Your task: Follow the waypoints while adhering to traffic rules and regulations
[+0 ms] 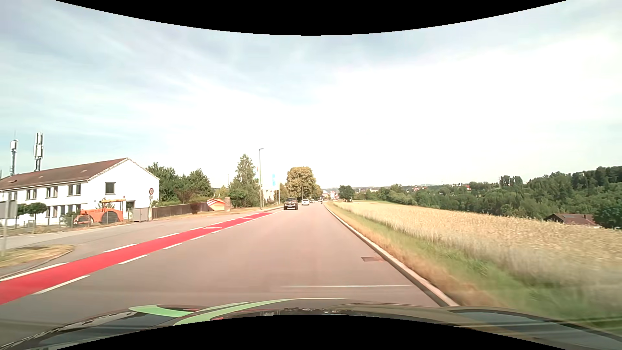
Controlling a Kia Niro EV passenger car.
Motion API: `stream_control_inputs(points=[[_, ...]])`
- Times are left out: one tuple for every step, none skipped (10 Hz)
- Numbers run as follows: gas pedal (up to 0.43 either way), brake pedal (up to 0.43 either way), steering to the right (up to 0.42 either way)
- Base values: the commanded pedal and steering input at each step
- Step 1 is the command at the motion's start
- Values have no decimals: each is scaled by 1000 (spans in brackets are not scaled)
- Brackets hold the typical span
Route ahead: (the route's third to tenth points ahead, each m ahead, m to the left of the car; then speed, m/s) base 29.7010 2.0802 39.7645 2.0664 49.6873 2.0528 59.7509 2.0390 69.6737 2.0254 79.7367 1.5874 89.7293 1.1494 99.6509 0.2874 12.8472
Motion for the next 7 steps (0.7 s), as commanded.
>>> stream_control_inputs(points=[[110,0,4],[98,0,4],[98,0,4],[98,0,3],[98,0,3],[98,0,2],[98,0,1]])
